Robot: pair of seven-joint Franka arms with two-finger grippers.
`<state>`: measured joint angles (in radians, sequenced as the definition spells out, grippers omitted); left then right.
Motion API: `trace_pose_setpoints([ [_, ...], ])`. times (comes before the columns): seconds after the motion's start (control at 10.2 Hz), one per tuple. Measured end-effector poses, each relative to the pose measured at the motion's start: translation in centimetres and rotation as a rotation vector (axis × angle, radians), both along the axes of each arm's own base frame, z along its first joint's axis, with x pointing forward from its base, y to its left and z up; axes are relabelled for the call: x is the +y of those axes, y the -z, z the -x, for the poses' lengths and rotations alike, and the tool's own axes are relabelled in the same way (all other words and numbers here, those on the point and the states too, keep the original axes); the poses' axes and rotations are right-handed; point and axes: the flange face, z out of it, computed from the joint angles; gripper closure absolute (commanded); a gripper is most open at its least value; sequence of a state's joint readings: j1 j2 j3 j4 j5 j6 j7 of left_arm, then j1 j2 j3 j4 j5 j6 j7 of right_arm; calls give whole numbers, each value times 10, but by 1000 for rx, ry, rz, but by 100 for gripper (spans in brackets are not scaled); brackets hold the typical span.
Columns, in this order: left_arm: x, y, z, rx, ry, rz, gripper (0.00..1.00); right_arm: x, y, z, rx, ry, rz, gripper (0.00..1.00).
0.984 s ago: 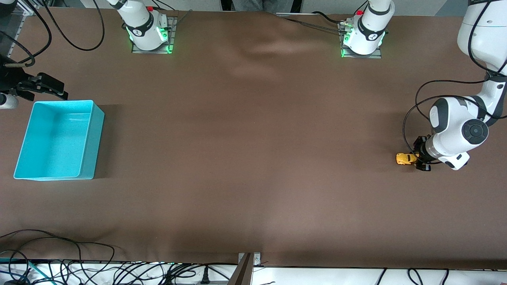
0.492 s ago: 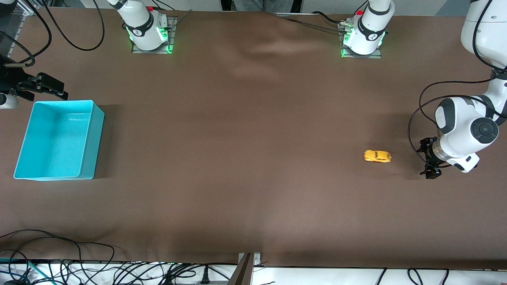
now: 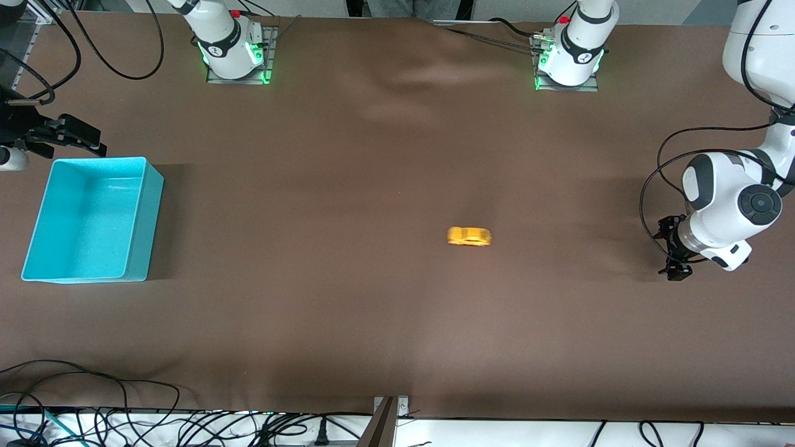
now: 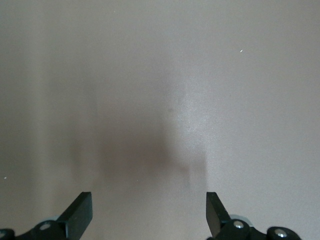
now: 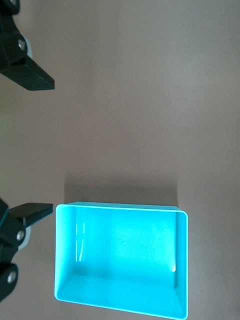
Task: Wind up and store yellow beetle car
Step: 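Open the left gripper to release the car and lift away, then reach the right gripper to the car while the left gripper retracts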
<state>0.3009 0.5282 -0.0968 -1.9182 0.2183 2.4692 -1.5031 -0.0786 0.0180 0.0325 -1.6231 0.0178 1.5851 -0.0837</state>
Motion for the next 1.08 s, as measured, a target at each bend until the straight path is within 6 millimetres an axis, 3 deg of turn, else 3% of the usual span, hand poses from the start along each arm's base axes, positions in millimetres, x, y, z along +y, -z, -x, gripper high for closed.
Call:
trace_pose_setpoints([
  [0.39,0,-1,-1,-2,1,0,0,0,0,0,0,0,0,0],
  [0.59,2,-14,-6,-19,-2,-7,0,0,0,0,1,0,0,0],
  [1.08,18,-101,-42,21,34,-40,0,0,2,-1,4,-1,0,0],
])
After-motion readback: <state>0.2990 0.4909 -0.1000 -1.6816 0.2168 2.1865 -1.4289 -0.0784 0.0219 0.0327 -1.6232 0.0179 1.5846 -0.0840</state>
